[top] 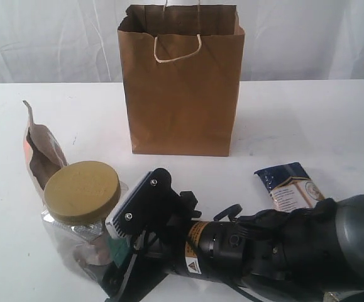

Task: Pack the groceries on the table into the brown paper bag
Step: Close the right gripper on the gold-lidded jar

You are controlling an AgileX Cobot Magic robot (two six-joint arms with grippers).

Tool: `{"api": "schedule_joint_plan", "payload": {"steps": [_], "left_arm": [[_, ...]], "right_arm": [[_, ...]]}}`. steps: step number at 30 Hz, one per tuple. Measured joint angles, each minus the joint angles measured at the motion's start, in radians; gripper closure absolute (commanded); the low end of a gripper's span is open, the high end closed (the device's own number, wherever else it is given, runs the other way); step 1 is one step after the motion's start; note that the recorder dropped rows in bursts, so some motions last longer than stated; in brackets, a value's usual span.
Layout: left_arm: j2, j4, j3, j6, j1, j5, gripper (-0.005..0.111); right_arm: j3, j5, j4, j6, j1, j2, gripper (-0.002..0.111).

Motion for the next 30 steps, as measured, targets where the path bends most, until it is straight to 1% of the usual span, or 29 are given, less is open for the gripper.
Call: {"api": "schedule_joint_plan", "payload": {"steps": [14,19,30], "left_arm": [[0.0,0.0,0.0,0.0,0.0,0.0,0.042],[0.0,0.0,0.0,0.0,0.0,0.002,0.042],[0.0,0.0,0.0,0.0,0.0,0.002,0.042]], "right_arm": [[0.0,-0.059,-0.002,-0.014,-0.024,0.027,0.013],[0.0,-0.073,0.011,0.043,-0.047,0.03,0.005],[0.0,-0.188,0.014,0.049,-0.047,0.094,0.005]]}}
